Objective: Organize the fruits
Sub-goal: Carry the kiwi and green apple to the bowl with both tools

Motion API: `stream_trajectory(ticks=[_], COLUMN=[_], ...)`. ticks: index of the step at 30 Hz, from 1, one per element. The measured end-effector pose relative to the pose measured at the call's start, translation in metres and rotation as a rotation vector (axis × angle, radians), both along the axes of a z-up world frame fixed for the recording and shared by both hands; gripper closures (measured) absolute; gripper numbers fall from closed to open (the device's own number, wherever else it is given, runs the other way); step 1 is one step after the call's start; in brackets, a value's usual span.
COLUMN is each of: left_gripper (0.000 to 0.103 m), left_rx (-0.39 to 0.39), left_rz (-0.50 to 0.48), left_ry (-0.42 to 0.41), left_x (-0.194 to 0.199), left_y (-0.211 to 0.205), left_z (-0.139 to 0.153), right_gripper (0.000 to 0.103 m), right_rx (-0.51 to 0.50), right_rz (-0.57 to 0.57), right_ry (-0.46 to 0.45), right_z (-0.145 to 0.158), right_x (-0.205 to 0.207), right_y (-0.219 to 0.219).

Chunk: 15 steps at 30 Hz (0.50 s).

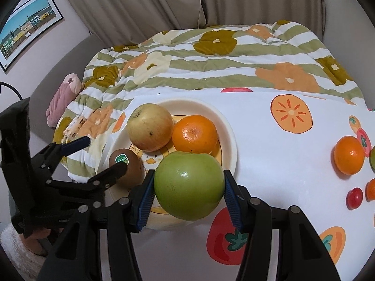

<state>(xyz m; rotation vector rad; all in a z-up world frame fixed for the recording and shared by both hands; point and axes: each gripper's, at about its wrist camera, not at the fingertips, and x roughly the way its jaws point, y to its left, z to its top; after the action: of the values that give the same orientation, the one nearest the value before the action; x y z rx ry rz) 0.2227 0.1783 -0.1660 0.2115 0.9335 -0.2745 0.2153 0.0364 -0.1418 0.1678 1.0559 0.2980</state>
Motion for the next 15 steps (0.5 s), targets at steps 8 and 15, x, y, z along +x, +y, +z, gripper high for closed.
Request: stream_trajectory(ticks=[8, 15], left_gripper=[0.001, 0.000], left_rx=[-0.008, 0.008], left_rz=[0.029, 0.072], left_ry=[0.011, 0.028], left_x=[-0.017, -0.027], left_y=[0.016, 0.032], left_z=[0.005, -0.002], right_gripper=[0.052, 0.052], right_rx=[-0.030, -0.005], right_rz=[0.054, 0.134], right_ry=[-0.005, 0.030], right_z=[0.001, -0.017], right_x=[-0.001, -0.002], right_y=[0.008, 0.031])
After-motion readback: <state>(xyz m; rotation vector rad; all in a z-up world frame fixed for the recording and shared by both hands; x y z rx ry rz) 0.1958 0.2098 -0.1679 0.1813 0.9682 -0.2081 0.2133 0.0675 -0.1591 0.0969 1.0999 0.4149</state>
